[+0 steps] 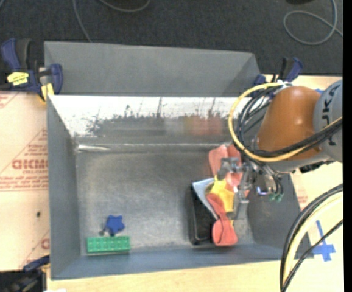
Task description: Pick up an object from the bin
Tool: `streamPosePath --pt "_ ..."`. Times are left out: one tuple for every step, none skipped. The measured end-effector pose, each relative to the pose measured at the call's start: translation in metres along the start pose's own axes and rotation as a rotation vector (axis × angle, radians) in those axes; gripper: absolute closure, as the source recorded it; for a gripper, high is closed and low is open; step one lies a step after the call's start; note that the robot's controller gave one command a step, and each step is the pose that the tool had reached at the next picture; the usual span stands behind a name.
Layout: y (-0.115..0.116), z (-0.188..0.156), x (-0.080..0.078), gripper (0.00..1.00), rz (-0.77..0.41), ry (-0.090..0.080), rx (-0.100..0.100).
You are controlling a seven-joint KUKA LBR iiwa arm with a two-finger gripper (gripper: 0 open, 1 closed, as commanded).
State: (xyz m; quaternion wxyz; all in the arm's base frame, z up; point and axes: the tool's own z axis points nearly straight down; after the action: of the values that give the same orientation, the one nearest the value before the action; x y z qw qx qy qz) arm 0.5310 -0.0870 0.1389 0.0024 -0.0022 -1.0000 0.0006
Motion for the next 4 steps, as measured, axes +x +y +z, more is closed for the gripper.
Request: streamPosePath --pt "0.000 -0.004 -0.001 0.00 -0.002 -0.006 0.001" --pt "-0.003 0.016 -0.037 0.00 -0.114 -0.014 0.003" --pt "0.000 0.043 -0.074 1.00 -0.250 -0.003 -0.005" --pt "0.000 0.043 -0.074 1.00 -0.250 -0.003 -0.005"
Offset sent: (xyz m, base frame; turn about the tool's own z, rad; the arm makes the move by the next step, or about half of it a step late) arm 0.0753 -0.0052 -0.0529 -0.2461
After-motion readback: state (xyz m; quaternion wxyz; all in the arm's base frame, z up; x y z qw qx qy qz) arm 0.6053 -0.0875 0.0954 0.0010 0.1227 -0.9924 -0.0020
